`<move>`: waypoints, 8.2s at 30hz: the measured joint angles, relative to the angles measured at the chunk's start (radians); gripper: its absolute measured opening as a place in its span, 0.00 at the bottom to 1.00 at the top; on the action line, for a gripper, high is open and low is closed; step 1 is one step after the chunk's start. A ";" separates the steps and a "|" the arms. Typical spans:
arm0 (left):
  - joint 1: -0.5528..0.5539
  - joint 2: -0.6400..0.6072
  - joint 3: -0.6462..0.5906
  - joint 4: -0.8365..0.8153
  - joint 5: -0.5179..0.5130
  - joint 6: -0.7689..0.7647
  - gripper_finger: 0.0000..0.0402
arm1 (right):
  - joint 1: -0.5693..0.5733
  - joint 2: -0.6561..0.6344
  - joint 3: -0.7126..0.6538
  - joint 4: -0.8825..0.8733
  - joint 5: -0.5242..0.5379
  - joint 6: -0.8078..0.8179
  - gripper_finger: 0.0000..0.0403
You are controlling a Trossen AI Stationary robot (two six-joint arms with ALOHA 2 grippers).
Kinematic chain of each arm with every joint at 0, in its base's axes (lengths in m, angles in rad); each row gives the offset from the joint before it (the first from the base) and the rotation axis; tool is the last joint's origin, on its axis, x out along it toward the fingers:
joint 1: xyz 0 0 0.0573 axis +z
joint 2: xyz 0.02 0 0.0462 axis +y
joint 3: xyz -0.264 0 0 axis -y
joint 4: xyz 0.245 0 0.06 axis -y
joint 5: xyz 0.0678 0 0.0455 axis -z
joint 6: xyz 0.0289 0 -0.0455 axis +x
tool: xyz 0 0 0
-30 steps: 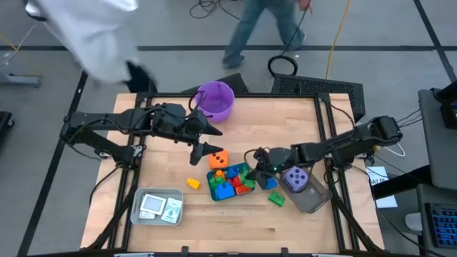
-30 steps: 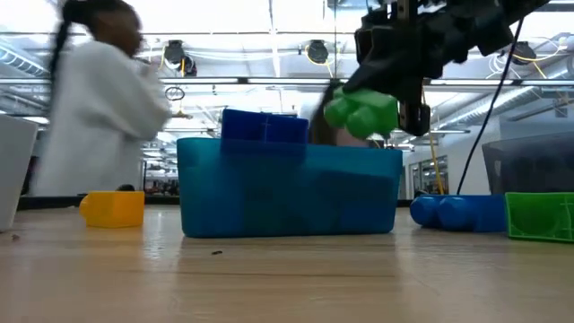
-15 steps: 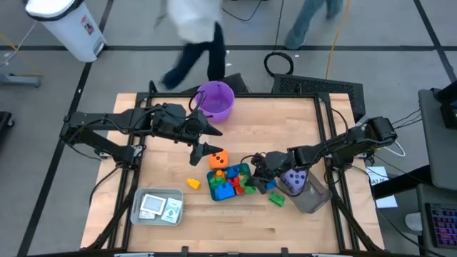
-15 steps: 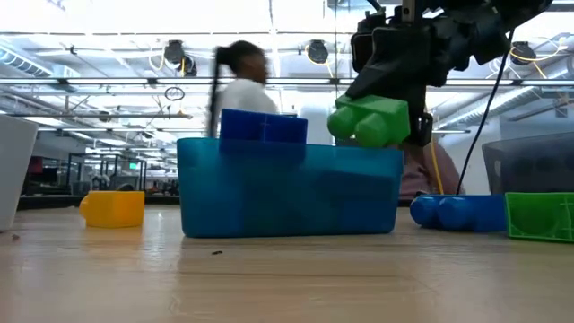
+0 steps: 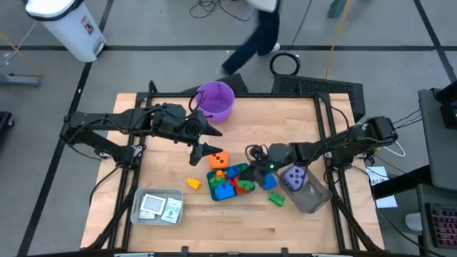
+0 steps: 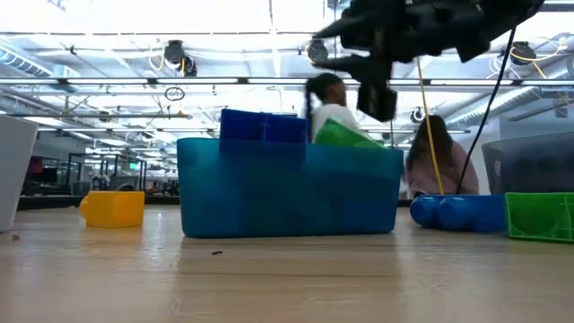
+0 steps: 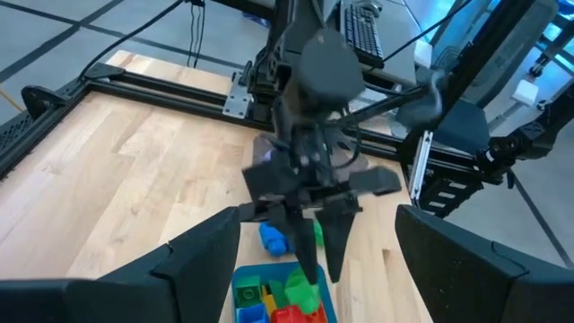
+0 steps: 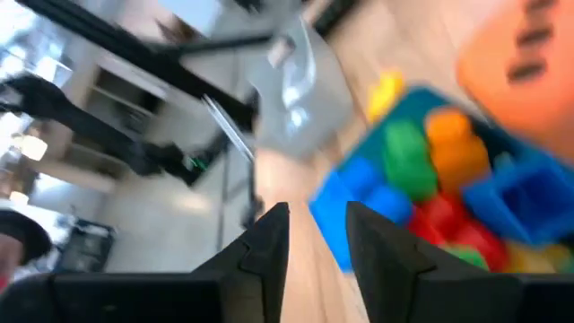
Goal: Pick & Place Toys
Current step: Put the top green game piece into the blue bin, then put the orange dice into the black bin
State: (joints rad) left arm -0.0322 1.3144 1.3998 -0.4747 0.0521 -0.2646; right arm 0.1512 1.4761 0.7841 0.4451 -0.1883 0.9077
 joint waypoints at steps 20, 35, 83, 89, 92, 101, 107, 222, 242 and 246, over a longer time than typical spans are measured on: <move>-0.001 0.000 0.000 0.015 0.055 -0.029 0.76 | -0.067 -0.011 -0.001 0.617 0.067 0.186 0.29; 0.079 -0.067 -0.001 0.341 0.265 -0.060 0.76 | -0.111 -0.111 0.055 0.698 0.188 0.007 0.28; -0.014 0.050 -0.565 0.416 -0.058 0.152 0.76 | -0.059 -0.142 0.309 -0.590 0.447 -0.393 0.28; -0.001 0.050 -0.565 0.418 -0.059 0.025 0.76 | -0.058 -0.142 0.309 -0.591 0.446 -0.394 0.28; -0.001 0.050 -0.565 0.418 -0.060 -0.003 0.76 | -0.058 -0.142 0.309 -0.591 0.446 -0.395 0.28; -0.001 0.051 -0.565 0.416 -0.030 0.042 0.76 | -0.058 -0.142 0.309 -0.592 0.445 -0.395 0.28; -0.001 0.051 -0.565 0.329 -0.026 0.095 0.81 | -0.058 -0.142 0.309 -0.591 0.445 -0.395 0.28; 0.063 0.288 -0.564 0.294 -0.051 0.204 0.97 | -0.058 -0.142 0.310 -0.623 0.444 -0.392 0.28; 0.118 0.149 -0.496 0.243 -0.149 0.179 0.81 | -0.058 -0.142 0.309 -0.595 0.444 -0.396 0.28; 0.160 0.072 -0.463 0.194 -0.154 0.204 0.81 | -0.058 -0.142 0.309 -0.540 0.444 -0.396 0.28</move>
State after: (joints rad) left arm 0.1280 1.3867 0.9371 -0.2810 -0.1020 -0.0608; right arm 0.0934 1.3346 1.0931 -0.0947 0.2562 0.5120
